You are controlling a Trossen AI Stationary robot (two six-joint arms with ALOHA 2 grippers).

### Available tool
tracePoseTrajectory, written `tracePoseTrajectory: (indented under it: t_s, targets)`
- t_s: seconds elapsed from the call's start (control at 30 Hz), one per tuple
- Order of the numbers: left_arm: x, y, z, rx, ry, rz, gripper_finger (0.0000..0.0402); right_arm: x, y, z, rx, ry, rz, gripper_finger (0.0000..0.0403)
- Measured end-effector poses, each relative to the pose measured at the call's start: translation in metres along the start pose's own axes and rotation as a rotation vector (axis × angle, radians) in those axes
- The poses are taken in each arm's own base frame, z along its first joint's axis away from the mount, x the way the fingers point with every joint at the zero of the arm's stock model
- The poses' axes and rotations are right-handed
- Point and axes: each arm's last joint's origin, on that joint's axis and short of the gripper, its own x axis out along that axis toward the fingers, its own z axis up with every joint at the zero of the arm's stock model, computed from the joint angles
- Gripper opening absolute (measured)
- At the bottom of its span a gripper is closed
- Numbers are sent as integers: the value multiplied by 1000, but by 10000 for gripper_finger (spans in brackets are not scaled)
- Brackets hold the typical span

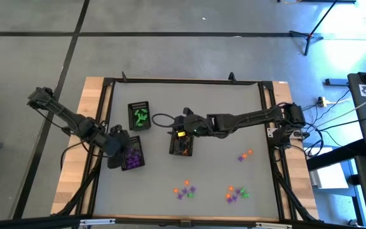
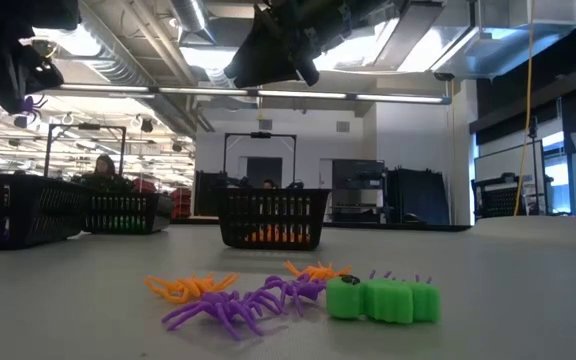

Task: Sort Halloween decoration
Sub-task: Put the purple spider toy into the bottom left black basket, then put the orange spider toy into the bottom right black basket

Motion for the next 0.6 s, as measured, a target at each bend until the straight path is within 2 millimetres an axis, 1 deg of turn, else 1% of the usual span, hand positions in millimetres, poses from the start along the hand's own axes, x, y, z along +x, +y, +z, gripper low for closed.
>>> tracePoseTrajectory:
  t_s: [0.13, 0.27, 0.43, 0.6]
  targets:
    - [0, 0, 0, -48, -2, 3, 9, 0, 0, 0, 0, 0, 0, 137]
    - [0, 0, 0, -98, -5, 6, 44, 0, 0, 0, 0, 1, 0, 137]
    - [0, 1, 1, -101, -24, 26, 85, 0, 0, -2, -4, 17, -3, 137]
    - [0, 1, 1, -86, -25, 27, 93, 0, -1, -9, -19, 88, -13, 137]
